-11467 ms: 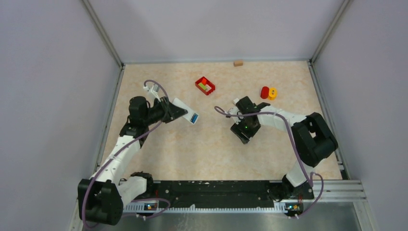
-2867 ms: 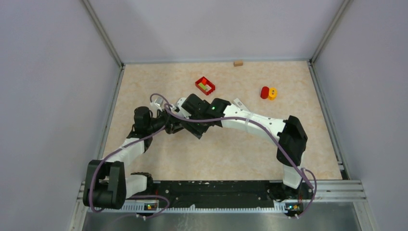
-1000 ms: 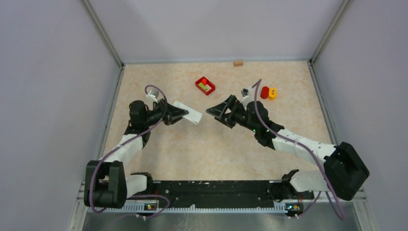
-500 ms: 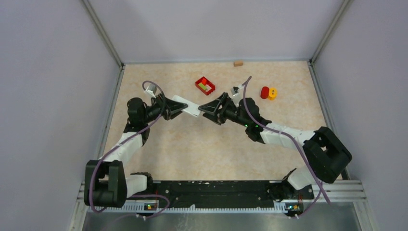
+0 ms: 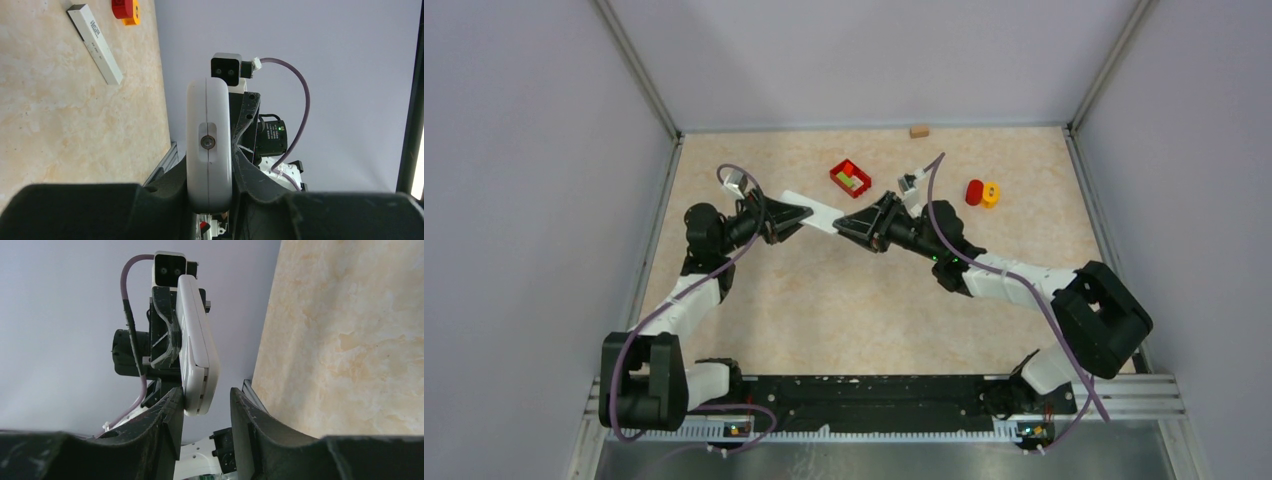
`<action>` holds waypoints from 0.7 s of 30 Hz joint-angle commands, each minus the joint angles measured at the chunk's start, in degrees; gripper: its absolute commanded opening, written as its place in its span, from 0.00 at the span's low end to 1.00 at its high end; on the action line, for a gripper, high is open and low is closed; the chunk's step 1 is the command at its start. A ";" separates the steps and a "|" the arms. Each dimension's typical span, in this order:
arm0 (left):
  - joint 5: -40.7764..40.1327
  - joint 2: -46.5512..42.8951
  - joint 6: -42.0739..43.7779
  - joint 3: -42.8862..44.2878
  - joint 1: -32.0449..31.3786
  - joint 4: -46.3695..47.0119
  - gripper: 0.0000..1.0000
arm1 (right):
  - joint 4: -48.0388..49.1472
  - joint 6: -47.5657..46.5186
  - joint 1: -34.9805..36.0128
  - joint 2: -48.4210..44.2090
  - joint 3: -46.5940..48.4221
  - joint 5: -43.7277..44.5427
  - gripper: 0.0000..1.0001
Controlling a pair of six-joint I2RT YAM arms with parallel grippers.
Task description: Load the batteries into the remote control
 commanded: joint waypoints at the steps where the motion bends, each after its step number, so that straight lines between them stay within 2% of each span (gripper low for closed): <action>1: 1.08 -1.39 -1.91 2.59 0.22 5.30 0.00 | 2.38 -0.19 0.52 0.24 0.64 -0.18 0.38; 15: 1.81 -1.99 -2.76 2.61 0.16 10.28 0.00 | 1.18 1.03 0.52 1.95 -0.21 -0.43 0.23; 21: 2.35 -2.07 -2.83 2.86 0.13 12.90 0.00 | 0.29 0.10 0.52 1.61 -0.55 -0.64 0.13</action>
